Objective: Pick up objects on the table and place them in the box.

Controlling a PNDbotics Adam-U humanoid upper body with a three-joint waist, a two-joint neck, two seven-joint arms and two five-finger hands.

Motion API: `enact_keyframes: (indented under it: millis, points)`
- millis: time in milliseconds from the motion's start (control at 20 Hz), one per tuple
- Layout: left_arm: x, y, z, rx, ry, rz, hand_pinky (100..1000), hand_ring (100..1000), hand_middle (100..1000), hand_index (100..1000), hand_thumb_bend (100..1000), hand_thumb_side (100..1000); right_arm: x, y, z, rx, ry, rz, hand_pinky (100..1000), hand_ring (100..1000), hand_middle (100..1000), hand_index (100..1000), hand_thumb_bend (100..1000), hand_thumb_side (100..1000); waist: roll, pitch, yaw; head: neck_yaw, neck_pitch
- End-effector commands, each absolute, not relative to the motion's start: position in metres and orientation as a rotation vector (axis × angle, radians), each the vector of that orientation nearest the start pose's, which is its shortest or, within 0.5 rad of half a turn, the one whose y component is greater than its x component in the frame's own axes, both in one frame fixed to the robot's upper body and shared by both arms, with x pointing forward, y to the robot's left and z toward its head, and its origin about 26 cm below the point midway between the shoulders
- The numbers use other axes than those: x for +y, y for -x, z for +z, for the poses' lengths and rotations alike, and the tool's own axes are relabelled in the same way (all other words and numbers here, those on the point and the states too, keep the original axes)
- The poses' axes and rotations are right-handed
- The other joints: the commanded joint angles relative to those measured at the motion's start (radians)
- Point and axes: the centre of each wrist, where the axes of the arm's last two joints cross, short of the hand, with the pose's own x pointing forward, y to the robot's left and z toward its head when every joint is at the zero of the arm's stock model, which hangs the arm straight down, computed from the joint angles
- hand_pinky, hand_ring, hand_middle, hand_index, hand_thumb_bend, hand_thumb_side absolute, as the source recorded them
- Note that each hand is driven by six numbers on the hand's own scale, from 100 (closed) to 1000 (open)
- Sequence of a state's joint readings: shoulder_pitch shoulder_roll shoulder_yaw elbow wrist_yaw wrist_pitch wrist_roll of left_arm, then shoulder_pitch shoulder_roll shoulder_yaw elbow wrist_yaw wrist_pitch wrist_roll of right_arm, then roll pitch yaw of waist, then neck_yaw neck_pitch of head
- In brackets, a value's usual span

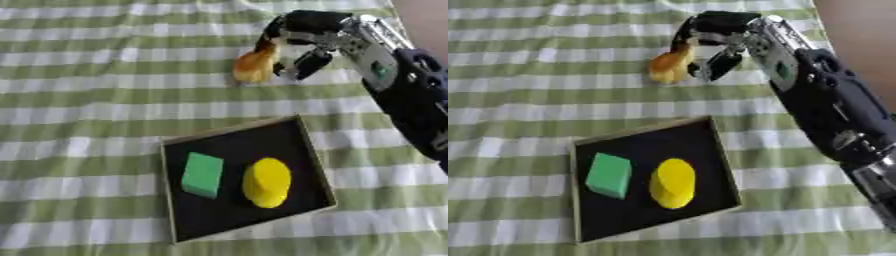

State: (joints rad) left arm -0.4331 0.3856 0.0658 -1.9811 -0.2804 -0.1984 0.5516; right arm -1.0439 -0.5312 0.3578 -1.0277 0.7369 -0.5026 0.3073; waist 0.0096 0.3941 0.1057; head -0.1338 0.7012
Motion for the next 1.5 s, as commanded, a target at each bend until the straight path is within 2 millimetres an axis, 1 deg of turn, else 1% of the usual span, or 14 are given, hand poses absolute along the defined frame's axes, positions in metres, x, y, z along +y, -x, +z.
enact_keyframes:
  millis: [50, 250, 350, 450, 550, 700, 900, 1000, 1150, 1300, 1500]
  points:
    - [0.273, -0.306, 0.255, 3.318, 0.897, -0.148, 847, 850, 791, 933, 100, 512, -0.245, -0.472, 0.265, 2.397, -1.092, -2.373, 820, 757, 409, 522, 100, 100, 0.001, -0.026, -0.001, -0.001, -0.007]
    - [0.274, -0.306, 0.255, 3.319, 0.905, -0.143, 847, 850, 791, 933, 100, 509, -0.237, -0.463, 0.283, 2.472, -1.070, -2.237, 819, 742, 393, 507, 100, 100, 0.002, -0.033, -0.008, 0.002, 0.000]
    - [0.274, -0.306, 0.255, 3.318, 0.909, -0.139, 847, 850, 791, 933, 100, 507, -0.232, -0.452, 0.297, 2.492, -1.044, -2.152, 816, 729, 392, 506, 100, 100, 0.002, -0.037, -0.011, 0.004, 0.003]
    - [0.275, -0.306, 0.255, 3.315, 0.917, -0.136, 848, 850, 791, 932, 100, 506, -0.226, -0.432, 0.313, 2.494, -1.001, -2.062, 808, 709, 393, 506, 100, 100, 0.001, -0.041, -0.014, 0.005, 0.007]
    - [0.276, -0.306, 0.254, 3.315, 0.921, -0.134, 848, 850, 792, 932, 100, 505, -0.216, -0.410, 0.326, 2.478, -0.952, -2.007, 793, 687, 397, 508, 100, 100, 0.000, -0.045, -0.017, 0.006, 0.009]
    - [0.276, -0.306, 0.253, 3.317, 0.925, -0.129, 848, 850, 792, 932, 100, 504, -0.200, -0.377, 0.335, 2.423, -0.872, -1.994, 784, 676, 403, 511, 100, 100, 0.000, -0.051, -0.021, 0.008, 0.013]
    - [0.276, -0.306, 0.253, 3.317, 0.931, -0.124, 848, 850, 792, 931, 100, 499, -0.186, -0.338, 0.334, 2.338, -0.776, -2.053, 778, 669, 427, 531, 100, 100, 0.003, -0.059, -0.025, 0.009, 0.015]
    - [0.276, -0.306, 0.253, 3.316, 0.930, -0.121, 848, 849, 792, 931, 100, 498, -0.183, -0.323, 0.331, 2.343, -0.737, -2.085, 745, 634, 435, 540, 100, 100, 0.005, -0.061, -0.028, 0.009, 0.018]
    - [0.276, -0.306, 0.253, 3.318, 0.929, -0.116, 849, 849, 792, 931, 100, 494, -0.179, -0.301, 0.328, 2.323, -0.736, -2.106, 724, 617, 440, 544, 100, 100, 0.010, -0.062, -0.030, 0.010, 0.025]
    - [0.276, -0.306, 0.252, 3.318, 0.931, -0.113, 849, 850, 792, 931, 100, 493, -0.178, -0.296, 0.317, 2.327, -0.746, -2.167, 720, 610, 441, 549, 100, 100, 0.015, -0.063, -0.031, 0.008, 0.034]
    - [0.276, -0.306, 0.252, 3.320, 0.934, -0.113, 849, 849, 792, 931, 100, 494, -0.180, -0.298, 0.303, 2.370, -0.788, -2.242, 716, 605, 439, 550, 100, 100, 0.021, -0.061, -0.033, 0.008, 0.037]
